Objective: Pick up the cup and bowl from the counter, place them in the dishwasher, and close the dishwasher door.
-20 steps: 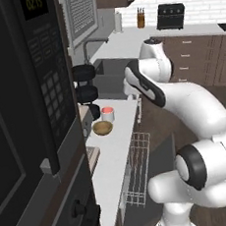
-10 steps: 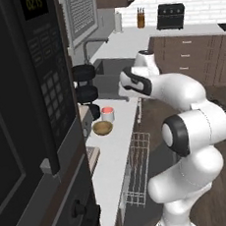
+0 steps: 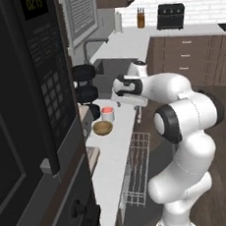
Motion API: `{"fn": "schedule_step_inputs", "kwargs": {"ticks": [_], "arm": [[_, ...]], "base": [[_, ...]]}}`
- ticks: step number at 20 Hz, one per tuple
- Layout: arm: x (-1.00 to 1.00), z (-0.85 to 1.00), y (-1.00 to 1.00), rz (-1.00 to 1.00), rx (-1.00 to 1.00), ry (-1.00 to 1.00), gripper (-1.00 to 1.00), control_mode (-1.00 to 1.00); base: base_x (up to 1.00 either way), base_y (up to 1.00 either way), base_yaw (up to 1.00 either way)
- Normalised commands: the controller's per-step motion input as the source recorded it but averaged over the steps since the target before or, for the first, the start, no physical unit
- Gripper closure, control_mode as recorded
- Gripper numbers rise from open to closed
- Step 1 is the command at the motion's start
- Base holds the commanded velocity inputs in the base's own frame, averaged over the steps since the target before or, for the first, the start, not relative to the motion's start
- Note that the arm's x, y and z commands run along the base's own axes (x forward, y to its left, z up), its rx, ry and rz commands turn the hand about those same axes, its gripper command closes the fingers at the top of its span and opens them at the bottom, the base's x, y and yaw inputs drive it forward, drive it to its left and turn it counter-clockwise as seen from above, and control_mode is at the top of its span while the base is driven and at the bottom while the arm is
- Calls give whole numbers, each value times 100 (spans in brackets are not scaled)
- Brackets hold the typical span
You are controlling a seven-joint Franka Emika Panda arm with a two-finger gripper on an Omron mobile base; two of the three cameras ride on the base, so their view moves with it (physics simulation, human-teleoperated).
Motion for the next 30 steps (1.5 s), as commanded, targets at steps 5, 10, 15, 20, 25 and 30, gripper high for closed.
{"fn": "schedule_step_inputs", "kwargs": {"ticks": [5, 10, 15, 20, 25, 30], "arm": [[60, -36, 22, -10, 0, -1, -100, -100], [56, -20, 13, -12, 0, -1, -100, -100], [45, -19, 13, -10, 0, 0, -100, -100], [32, -24, 6, -7, 0, 0, -100, -100], [37, -32, 9, -6, 0, 0, -100, -100], [37, -33, 7, -4, 0, 0, -100, -100]], "base": [[0, 0, 0], [0, 0, 0], [0, 0, 0], [0, 0, 0], [0, 0, 0], [0, 0, 0]]}}
